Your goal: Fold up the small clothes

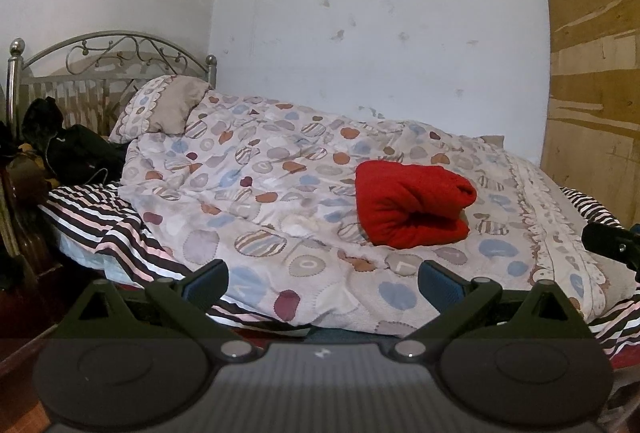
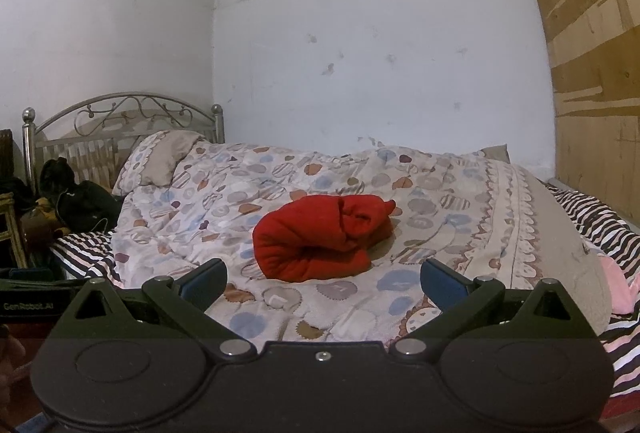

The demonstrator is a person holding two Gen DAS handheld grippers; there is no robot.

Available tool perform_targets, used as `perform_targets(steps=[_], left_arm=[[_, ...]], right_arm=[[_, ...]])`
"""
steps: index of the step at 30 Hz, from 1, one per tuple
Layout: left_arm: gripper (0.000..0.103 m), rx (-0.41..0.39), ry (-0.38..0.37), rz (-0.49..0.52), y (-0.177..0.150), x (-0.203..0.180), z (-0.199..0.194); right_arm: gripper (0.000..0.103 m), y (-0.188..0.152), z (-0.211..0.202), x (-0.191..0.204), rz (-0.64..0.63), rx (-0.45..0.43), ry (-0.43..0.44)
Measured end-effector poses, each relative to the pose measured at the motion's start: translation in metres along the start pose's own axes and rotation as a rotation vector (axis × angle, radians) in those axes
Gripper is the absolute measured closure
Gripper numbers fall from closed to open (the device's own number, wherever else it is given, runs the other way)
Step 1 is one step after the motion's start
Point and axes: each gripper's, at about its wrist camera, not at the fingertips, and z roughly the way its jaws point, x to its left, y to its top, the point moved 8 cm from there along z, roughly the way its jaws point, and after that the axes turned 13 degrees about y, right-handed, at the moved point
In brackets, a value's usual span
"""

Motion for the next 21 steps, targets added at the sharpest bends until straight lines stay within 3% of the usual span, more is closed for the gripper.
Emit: perform_targets(steps=[21], left_arm=[[0.0, -0.001, 0.008, -0.005, -0.001, -0.0006, -0.0042]], right_arm=[[0.0, 0.0023, -0.0008, -0.0003, -0.006, -0.006, -0.01]])
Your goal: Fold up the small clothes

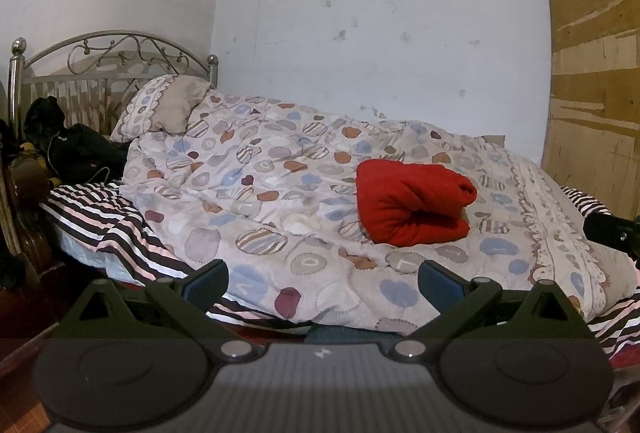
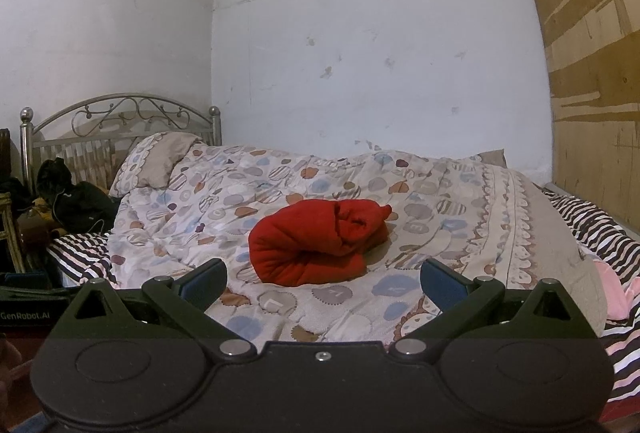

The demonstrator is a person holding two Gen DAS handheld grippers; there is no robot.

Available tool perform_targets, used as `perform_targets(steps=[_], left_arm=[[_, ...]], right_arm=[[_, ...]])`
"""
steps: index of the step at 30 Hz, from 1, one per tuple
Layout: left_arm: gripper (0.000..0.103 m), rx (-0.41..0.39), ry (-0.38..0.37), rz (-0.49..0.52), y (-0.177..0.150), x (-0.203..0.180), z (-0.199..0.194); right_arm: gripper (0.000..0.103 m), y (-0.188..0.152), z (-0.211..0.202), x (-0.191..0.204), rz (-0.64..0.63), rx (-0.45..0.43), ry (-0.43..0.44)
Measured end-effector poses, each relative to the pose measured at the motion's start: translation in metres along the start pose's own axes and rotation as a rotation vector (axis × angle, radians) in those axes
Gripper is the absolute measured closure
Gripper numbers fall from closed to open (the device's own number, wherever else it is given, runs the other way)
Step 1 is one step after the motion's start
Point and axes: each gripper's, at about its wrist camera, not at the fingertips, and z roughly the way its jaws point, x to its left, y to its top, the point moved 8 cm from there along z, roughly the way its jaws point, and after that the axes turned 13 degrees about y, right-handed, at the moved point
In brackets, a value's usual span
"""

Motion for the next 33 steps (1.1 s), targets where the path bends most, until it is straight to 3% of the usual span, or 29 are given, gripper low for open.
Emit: perform_targets(steps=[33], left_arm=[[0.0, -0.004, 0.007, 0.013, -0.002, 0.0, -0.001]], right_arm=[[0.0, 0.004, 0.001, -0.008, 0.001, -0.001, -0.01]])
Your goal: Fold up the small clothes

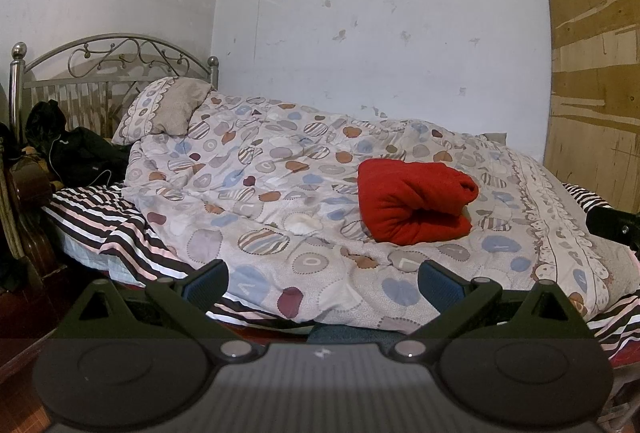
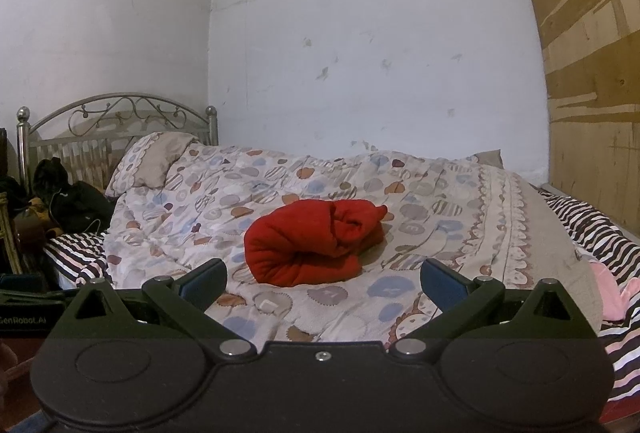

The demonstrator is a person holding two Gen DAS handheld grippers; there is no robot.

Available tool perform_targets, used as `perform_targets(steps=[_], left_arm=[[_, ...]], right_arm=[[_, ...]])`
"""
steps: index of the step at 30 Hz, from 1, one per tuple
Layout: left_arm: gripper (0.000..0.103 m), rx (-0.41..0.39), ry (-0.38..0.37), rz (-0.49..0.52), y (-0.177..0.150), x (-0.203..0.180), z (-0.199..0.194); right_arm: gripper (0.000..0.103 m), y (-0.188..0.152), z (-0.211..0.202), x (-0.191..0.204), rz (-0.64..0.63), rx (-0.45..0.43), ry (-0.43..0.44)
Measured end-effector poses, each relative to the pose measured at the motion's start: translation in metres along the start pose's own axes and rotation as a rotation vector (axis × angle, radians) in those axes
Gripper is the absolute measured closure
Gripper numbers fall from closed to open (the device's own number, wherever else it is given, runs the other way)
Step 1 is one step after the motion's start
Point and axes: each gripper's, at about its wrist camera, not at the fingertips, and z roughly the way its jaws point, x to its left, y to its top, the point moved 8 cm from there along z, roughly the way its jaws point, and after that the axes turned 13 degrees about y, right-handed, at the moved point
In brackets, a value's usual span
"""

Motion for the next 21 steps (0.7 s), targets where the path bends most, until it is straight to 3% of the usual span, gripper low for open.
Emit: perform_targets(steps=[21], left_arm=[[0.0, 0.001, -0.004, 0.005, -0.0014, -0.0008, -0.0006]], right_arm=[[0.0, -0.002, 0.0, 0.002, 0.001, 0.005, 0.003]])
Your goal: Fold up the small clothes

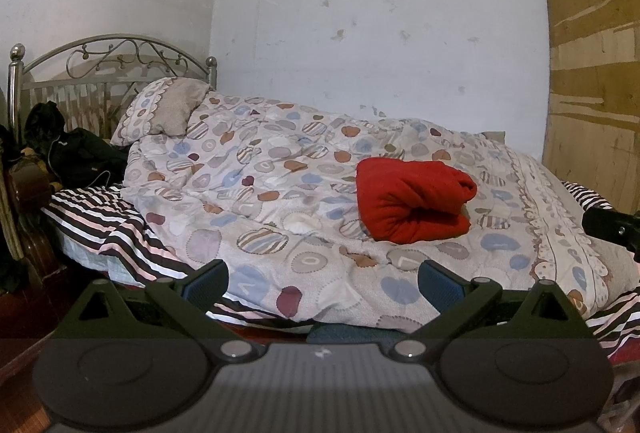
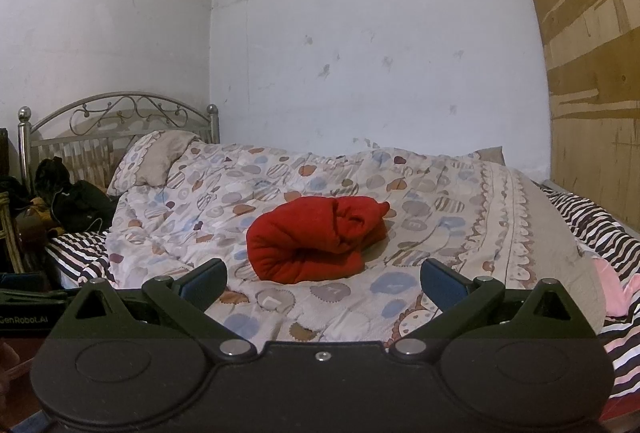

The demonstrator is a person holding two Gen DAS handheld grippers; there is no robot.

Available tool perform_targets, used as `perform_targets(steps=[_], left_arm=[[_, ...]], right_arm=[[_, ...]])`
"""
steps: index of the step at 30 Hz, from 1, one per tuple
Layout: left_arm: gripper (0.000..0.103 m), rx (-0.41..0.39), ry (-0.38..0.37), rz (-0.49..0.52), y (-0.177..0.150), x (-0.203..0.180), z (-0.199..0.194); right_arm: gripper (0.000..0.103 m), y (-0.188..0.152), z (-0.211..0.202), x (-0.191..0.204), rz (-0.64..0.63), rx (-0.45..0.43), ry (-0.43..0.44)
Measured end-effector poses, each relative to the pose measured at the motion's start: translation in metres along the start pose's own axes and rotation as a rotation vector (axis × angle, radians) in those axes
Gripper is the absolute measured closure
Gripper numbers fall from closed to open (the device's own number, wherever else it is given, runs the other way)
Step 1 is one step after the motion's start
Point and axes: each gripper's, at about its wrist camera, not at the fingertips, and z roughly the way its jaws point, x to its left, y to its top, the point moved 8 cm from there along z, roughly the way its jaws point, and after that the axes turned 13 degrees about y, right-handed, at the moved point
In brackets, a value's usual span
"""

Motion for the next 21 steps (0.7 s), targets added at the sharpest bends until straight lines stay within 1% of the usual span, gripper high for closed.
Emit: perform_targets(steps=[4, 8, 14, 21], left_arm=[[0.0, 0.009, -0.011, 0.002, -0.0007, 0.0006, -0.0004], [0.0, 0.037, 0.013, 0.005, -0.0014, 0.0023, 0.0019], [0.0, 0.036, 0.035, 0.008, -0.0017, 0.0046, 0.0024], [0.0, 0.036, 0.027, 0.014, -0.0021, 0.0029, 0.0019]], right_arm=[[0.0, 0.0005, 0.0001, -0.0005, -0.001, -0.001, 0.001], [0.0, 0.0005, 0.0003, -0.0005, 0.0, 0.0, 0.001], [0.0, -0.0064, 0.0005, 0.0042, -0.002, 0.009, 0.008], [0.0, -0.0093, -0.0002, 0.0078, -0.003, 0.012, 0.011]])
